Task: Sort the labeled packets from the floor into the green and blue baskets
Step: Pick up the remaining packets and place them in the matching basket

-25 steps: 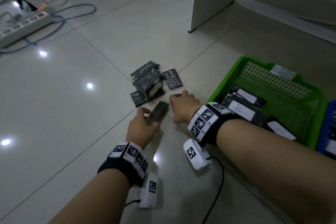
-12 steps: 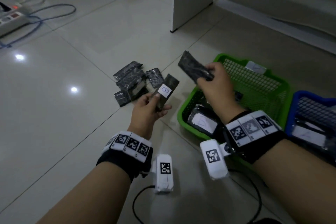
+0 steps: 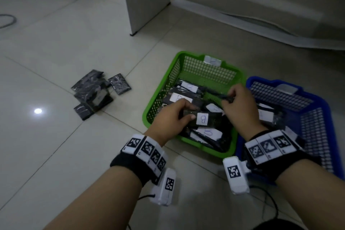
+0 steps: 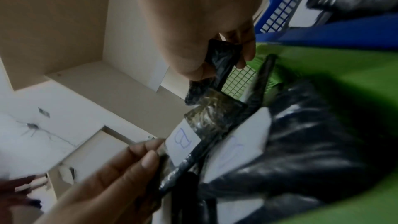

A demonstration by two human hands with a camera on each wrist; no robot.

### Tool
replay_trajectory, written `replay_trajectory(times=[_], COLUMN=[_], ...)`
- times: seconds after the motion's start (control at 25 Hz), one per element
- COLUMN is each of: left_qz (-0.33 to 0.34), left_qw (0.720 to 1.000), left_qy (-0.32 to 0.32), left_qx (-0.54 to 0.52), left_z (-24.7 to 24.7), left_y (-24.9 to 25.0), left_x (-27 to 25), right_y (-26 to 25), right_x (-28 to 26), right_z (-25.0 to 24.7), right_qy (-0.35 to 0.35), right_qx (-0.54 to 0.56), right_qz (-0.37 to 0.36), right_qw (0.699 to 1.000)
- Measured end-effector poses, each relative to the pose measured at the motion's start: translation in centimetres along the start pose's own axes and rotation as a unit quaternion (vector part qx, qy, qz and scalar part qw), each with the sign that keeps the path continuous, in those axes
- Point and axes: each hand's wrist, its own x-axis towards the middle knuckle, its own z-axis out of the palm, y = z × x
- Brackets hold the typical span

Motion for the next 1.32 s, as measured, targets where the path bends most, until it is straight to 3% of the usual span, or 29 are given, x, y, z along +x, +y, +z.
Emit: replay_trajectory(times=[0.12,0.32,0.56,0.68,0.8,0.96,1.12,1.32], left_qz=[0.07,0.116,0.159,0.15,0.118,0.029,-0.073,-0.227], left_qw=[0.994,0.958,0.949,0.947,0.963,0.959,0.958,0.929], left_qy=[0.009,0.082,0.009,0.012,0.105,0.23,0.194,0.165], left_qx=[0.08,0.249,0.271,0.283,0.217,0.162,0.199,0.24], left_z=[1.5,2.6,2.4,1.5,0.0,-3.1,-6.9,-12.1], left_y=[-0.2,-1.1,-1.3,-1.4,-2.1,-5.2,-9.2,-13.4], left_x=[0.4,-0.2,-0.9,-1.0,-1.6,-4.3,-10.9,-22.3], right_y=[1.7,2.3,1.9,1.3,-0.3,-3.7,-7.4,-11.2], right_x=[-1.5,-2.0,-2.4,-2.9,-4.5,-7.9,-12.1,-16.6], right_z=[0.3,-0.2,0.5,0.9,1.6,4.2,8.3,14.1], right_qy=[-0.053,-0.095,-0.095,-0.046,0.014,-0.027,-0.126,-0.294], right_qx=[-0.123,-0.106,-0.113,-0.087,-0.031,-0.003,-0.059,-0.101], right_qz=[-0.047,-0.047,-0.05,-0.045,-0.108,-0.23,-0.375,-0.444], right_qw=[0.99,0.989,0.988,0.994,0.994,0.973,0.917,0.84])
